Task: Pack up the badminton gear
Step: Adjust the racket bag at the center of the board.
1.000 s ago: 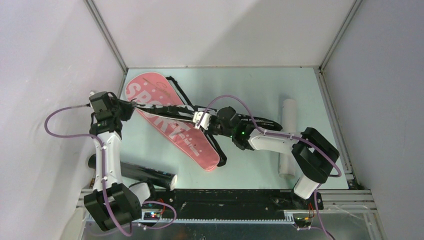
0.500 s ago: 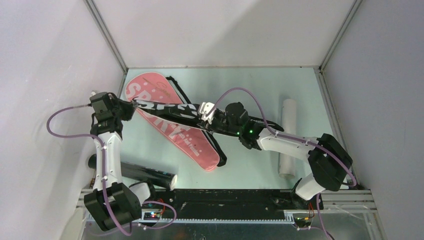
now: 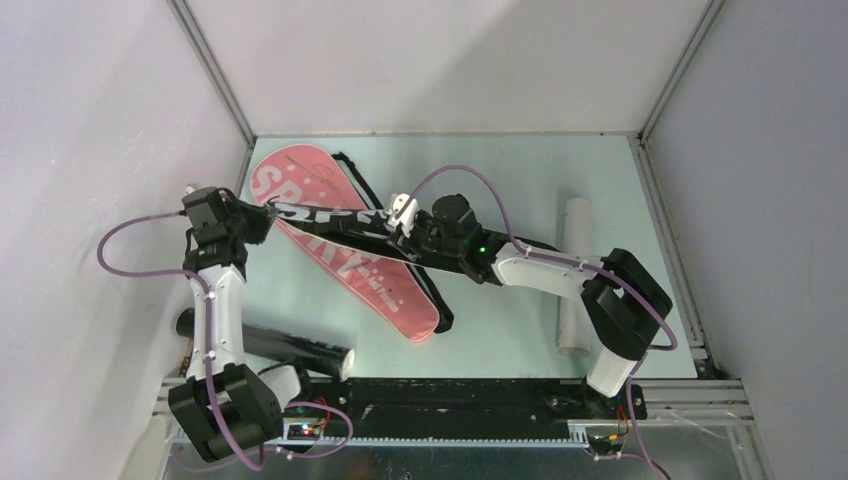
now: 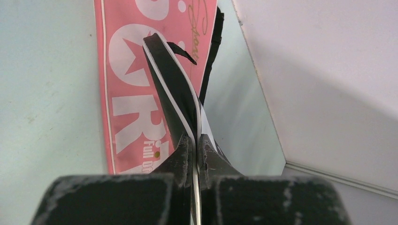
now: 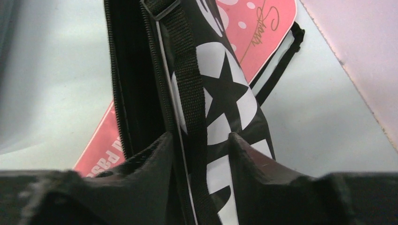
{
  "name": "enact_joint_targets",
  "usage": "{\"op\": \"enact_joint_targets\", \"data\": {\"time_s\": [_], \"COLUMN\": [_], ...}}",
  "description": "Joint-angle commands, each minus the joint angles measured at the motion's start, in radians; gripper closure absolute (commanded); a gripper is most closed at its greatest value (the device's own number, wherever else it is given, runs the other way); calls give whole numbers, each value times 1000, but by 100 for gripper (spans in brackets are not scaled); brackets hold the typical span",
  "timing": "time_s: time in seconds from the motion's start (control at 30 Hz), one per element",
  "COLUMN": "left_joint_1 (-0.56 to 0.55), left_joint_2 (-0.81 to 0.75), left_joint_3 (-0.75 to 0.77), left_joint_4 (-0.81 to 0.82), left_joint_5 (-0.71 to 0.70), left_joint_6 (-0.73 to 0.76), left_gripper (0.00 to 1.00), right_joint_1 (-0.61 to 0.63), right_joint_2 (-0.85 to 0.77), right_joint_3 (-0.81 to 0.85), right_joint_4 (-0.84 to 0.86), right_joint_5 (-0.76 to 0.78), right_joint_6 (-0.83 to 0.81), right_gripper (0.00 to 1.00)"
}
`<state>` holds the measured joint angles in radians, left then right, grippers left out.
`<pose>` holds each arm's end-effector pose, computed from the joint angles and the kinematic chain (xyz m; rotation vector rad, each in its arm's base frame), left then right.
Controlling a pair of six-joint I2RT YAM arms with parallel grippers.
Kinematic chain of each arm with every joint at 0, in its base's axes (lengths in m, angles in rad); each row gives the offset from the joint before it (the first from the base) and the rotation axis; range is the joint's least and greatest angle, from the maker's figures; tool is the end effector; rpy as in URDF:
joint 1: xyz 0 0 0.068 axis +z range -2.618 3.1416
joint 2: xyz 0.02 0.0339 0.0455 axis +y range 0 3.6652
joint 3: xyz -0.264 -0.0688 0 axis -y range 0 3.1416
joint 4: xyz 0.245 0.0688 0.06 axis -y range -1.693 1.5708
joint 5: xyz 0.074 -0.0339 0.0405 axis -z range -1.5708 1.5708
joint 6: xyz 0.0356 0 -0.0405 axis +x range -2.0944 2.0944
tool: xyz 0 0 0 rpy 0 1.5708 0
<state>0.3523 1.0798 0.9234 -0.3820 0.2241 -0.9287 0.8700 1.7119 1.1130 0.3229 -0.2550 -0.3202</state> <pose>0.2282 0.0755 0.3117 -1.1715 1.8009 -0.5771 0.2496 0.3097 0.2568 -1.2011 1.4501 0.6159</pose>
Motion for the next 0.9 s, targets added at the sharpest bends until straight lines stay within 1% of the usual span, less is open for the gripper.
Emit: {"op": "enact_joint_targets", "data": {"time_s": [0.0,0.07,0.13,0.17,0.23,0.27,0.33,0.43,0.5,0.53,0.57,0.6,0.63,0.67,0.73,0.77,0.8,0.83,0.87], "left_joint_1": [1,1,0,0,1,1,1,1,1,1,1,1,1,1,1,1,1,1,1], "left_joint_2": [-28,-30,-28,-28,-26,-27,-26,-23,-22,-21,-21,-20,-19,-19,-16,-14,-15,-15,-15], "left_joint_3": [4,-2,-8,-8,-8,-8,-8,-8,-8,-9,-9,-9,-10,-11,-15,-18,-26,-30,-37], "left_joint_4": [61,65,70,70,70,70,73,77,79,78,78,77,78,77,81,83,96,103,114], "left_joint_5": [45,48,52,55,56,56,54,57,54,52,46,42,33,29,24,23,24,26,28], "left_joint_6": [-9,-11,-12,-12,-10,-10,-11,-16,-16,-15,-14,-13,-10,-9,-9,-13,-18,-27,-33], "left_gripper": [100,100,100,100,100,100,100,100,100,100,100,100,100,100,100,100,100,100,100], "right_joint_1": [9,9,9,9,6,4,4,4,1,-1,-5,-7,-11,-14,-19,-19,-15,-5,1], "right_joint_2": [39,51,61,68,79,84,100,115,117,116,105,94,62,23,-46,-61,-84,-91,-95], "right_joint_3": [63,64,64,64,70,79,95,100,100,101,105,118,126,139,144,145,145,145,145], "right_joint_4": [50,70,81,82,76,61,37,30,31,28,2,-22,-83,-114,-191,-233,-252,-281,-291], "right_joint_5": [67,89,81,75,30,22,15,28,26,20,0,-12,-38,-59,-154,-226,-262,-338,-375], "right_joint_6": [25,25,27,30,32,33,32,35,39,43,46,53,58,71,97,110,146,167,220], "right_gripper": [56,75,79,78,70,64,60,61,69,81,86,96,99,100,100,100,100,100,100]}}
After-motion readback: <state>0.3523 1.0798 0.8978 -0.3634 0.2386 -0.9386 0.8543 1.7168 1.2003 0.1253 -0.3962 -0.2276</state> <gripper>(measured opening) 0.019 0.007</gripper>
